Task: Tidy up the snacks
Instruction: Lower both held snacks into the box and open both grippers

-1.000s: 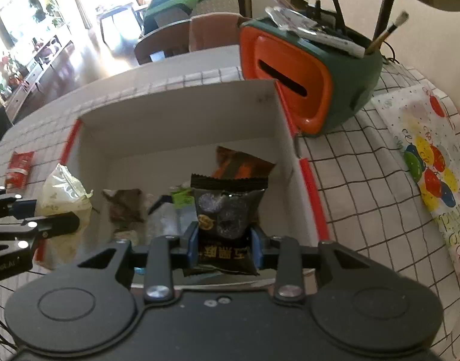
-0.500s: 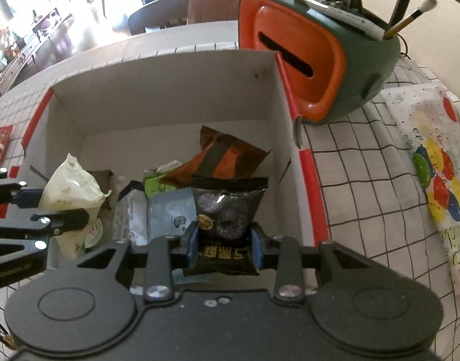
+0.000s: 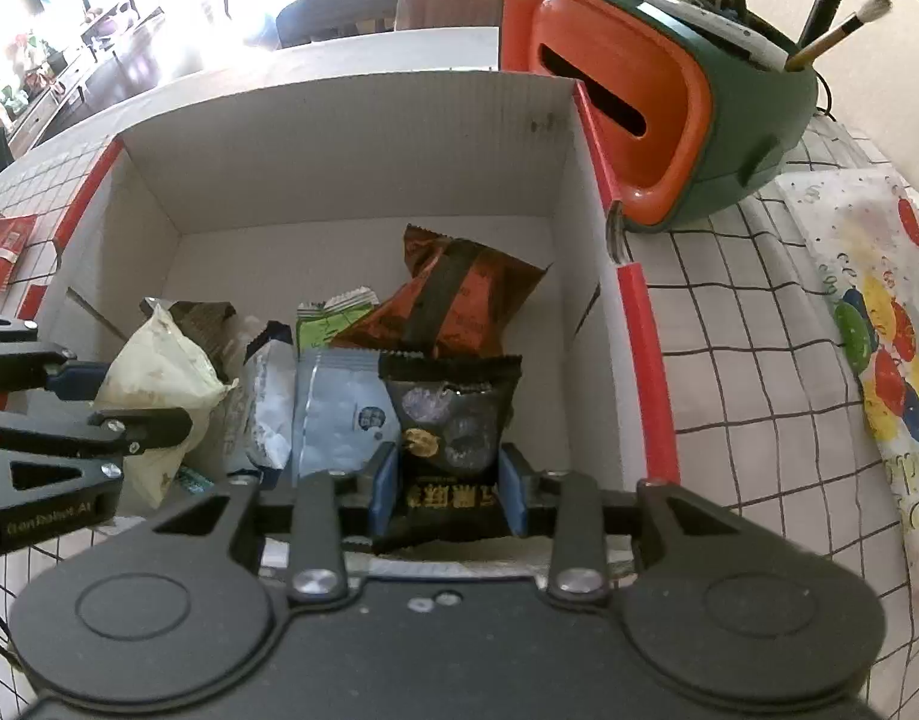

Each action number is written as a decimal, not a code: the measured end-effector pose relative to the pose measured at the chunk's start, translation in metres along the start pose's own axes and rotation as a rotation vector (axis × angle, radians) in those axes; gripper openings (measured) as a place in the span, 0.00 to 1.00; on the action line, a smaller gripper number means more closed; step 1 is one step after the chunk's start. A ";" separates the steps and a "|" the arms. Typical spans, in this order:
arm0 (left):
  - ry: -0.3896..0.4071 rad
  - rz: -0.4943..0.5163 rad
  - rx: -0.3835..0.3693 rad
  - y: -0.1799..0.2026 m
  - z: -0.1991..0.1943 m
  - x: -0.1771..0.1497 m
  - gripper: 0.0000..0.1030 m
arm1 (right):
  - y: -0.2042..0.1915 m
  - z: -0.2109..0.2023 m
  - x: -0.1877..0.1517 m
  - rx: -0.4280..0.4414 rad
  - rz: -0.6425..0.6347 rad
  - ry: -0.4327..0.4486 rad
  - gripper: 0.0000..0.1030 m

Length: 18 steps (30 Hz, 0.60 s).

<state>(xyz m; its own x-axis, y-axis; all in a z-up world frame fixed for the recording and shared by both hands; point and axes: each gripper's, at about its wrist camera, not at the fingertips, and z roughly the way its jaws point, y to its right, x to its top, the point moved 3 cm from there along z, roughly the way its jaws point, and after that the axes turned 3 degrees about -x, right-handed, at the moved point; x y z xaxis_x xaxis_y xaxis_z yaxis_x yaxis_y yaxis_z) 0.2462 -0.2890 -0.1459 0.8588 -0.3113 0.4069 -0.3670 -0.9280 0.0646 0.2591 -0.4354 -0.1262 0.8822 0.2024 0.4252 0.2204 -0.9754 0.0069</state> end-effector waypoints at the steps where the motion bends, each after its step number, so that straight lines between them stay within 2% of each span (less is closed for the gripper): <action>1: 0.001 -0.001 -0.001 0.000 -0.001 0.000 0.28 | -0.001 0.000 -0.001 0.000 0.001 0.001 0.33; 9: 0.050 -0.015 0.001 -0.002 -0.025 -0.003 0.31 | 0.001 -0.021 -0.002 0.045 0.023 0.042 0.35; 10: 0.058 -0.020 0.001 -0.002 -0.028 -0.003 0.34 | 0.000 -0.025 -0.003 0.049 0.024 0.048 0.35; 13: 0.107 -0.039 -0.008 -0.007 -0.043 -0.005 0.54 | -0.004 -0.036 -0.004 0.069 0.031 0.069 0.35; 18: 0.168 -0.053 -0.014 -0.016 -0.069 -0.013 0.56 | -0.017 -0.054 -0.004 0.098 0.023 0.109 0.38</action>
<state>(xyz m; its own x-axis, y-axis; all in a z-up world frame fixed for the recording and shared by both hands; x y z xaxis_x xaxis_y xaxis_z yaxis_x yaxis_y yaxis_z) 0.2165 -0.2562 -0.0891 0.8059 -0.2219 0.5489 -0.3285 -0.9389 0.1028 0.2296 -0.4247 -0.0786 0.8381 0.1638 0.5204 0.2448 -0.9654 -0.0904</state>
